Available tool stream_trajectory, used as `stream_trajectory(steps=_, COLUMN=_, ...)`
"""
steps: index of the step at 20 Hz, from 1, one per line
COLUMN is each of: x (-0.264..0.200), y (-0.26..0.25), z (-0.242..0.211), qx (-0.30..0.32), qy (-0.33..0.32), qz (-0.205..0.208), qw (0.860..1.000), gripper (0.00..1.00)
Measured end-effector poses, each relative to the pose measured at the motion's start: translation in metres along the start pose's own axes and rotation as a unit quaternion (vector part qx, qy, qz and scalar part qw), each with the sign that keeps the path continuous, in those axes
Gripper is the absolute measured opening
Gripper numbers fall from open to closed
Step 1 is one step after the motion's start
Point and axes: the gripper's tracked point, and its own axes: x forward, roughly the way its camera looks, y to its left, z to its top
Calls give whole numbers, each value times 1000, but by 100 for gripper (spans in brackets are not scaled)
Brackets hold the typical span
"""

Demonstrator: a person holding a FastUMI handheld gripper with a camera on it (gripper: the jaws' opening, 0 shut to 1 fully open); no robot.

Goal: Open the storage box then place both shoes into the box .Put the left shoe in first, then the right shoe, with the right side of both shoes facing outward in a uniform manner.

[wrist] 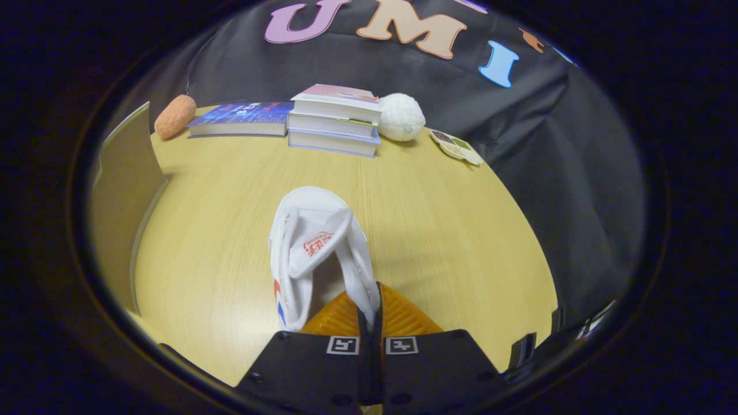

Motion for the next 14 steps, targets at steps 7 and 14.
stream_trajectory(steps=7, x=-35, y=9, z=30, qx=-84, qy=-32, qz=-51, qw=995, gripper=2)
stream_trajectory(steps=14, x=-116, y=18, z=111, qx=-99, qy=-83, qz=-135, qw=982, gripper=2)
